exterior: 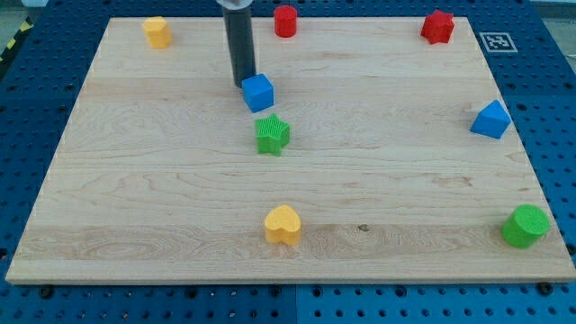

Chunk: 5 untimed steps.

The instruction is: Slide the blue cube to the top of the green star

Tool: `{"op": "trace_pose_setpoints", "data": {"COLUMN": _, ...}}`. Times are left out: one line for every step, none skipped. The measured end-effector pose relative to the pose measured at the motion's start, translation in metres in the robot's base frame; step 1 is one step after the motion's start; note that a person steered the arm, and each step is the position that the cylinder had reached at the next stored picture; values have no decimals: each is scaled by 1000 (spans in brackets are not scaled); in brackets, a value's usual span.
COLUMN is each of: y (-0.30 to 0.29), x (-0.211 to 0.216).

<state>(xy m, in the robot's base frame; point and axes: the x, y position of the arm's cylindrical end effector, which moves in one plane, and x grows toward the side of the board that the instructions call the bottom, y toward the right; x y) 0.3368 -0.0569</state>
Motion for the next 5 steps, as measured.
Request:
{"op": "trace_pose_setpoints", "data": {"y": 19, "x": -10}}
{"op": "trace_pose_setpoints", "data": {"y": 21, "x": -11}}
{"op": "trace_pose_setpoints", "data": {"y": 2, "x": -11}}
{"op": "trace_pose_setpoints", "data": {"y": -6, "x": -7}}
{"op": "trace_pose_setpoints", "data": {"y": 12, "x": -7}}
